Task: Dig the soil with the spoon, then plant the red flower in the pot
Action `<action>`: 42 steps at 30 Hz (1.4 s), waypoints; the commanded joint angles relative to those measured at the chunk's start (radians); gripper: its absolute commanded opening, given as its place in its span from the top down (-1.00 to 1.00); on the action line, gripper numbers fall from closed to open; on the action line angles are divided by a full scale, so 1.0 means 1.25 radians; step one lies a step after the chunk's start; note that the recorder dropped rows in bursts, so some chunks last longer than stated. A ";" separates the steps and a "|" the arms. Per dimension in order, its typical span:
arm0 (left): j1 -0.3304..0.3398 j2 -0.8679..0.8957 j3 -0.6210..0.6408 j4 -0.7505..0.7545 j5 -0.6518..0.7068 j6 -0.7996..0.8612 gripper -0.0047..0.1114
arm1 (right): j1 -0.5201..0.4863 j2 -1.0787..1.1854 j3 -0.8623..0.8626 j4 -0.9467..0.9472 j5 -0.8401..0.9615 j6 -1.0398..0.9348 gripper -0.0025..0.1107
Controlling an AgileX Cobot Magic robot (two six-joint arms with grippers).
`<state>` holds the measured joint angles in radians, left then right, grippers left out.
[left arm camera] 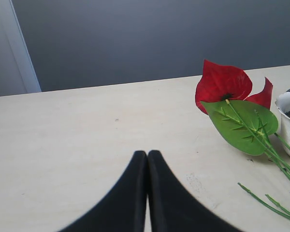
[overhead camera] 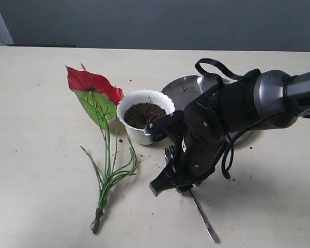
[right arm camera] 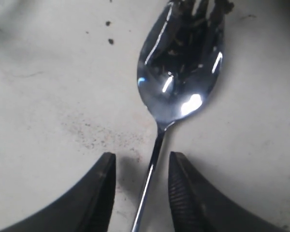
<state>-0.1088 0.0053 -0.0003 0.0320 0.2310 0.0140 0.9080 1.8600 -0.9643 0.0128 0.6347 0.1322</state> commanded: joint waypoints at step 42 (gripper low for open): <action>-0.002 -0.004 0.000 0.005 0.001 -0.003 0.91 | 0.000 -0.041 -0.038 -0.026 0.077 0.045 0.33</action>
<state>-0.1088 0.0053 -0.0003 0.0320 0.2310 0.0140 0.9080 1.7793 -1.0144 -0.0232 0.7457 0.1862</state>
